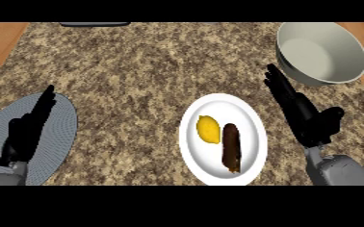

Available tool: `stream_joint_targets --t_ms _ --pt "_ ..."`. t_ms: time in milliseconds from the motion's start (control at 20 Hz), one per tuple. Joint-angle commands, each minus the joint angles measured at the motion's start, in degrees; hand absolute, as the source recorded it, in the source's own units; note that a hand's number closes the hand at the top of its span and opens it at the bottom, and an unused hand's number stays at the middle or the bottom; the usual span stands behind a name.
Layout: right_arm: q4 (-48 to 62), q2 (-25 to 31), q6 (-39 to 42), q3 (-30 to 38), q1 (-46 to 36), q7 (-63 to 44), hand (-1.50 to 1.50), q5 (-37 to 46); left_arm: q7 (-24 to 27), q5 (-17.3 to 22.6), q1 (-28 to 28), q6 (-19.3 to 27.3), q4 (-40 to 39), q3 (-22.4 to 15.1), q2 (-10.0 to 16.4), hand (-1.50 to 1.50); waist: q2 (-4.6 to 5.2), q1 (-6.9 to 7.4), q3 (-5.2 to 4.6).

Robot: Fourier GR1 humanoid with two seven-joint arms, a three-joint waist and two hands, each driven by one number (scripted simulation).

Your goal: Pick the lemon from the plate and place it in the bowl

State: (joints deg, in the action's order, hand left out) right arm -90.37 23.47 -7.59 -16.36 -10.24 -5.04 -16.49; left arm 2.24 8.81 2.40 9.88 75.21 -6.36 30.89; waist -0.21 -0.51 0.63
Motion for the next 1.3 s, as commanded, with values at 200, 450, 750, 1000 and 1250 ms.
stream_joint_targets --t_ms 200,450,750,1000,1250 --pt "-8.8 5.5 -2.0 -7.0 -2.9 -0.6 1.50 15.5 -2.2 8.2 4.6 -6.2 7.7 -5.3 -11.4 0.00 -0.40 -0.72 -0.91" --pt "-7.2 1.2 -22.7 -6.5 2.4 -4.5 -1.50 31.6 -4.2 10.3 5.8 -5.9 9.4 -8.6 -17.5 0.00 -0.30 -1.81 -0.74" --pt "-14.7 1.1 -17.3 -25.1 2.8 -12.8 -1.50 50.6 -4.8 10.0 4.4 -5.8 11.7 -10.6 -19.3 0.00 -0.31 0.00 -0.83" --pt "-16.9 7.0 -4.5 -24.2 -3.1 -32.0 -1.50 62.1 -9.0 10.7 6.8 -4.3 13.0 -8.7 -18.2 0.00 -0.78 -0.55 -1.09" --pt "-19.2 -1.6 11.9 -29.1 -9.1 -52.8 -1.50 65.4 -8.6 11.0 6.3 -5.5 12.7 -8.8 -18.2 0.00 -0.41 0.50 -0.98"
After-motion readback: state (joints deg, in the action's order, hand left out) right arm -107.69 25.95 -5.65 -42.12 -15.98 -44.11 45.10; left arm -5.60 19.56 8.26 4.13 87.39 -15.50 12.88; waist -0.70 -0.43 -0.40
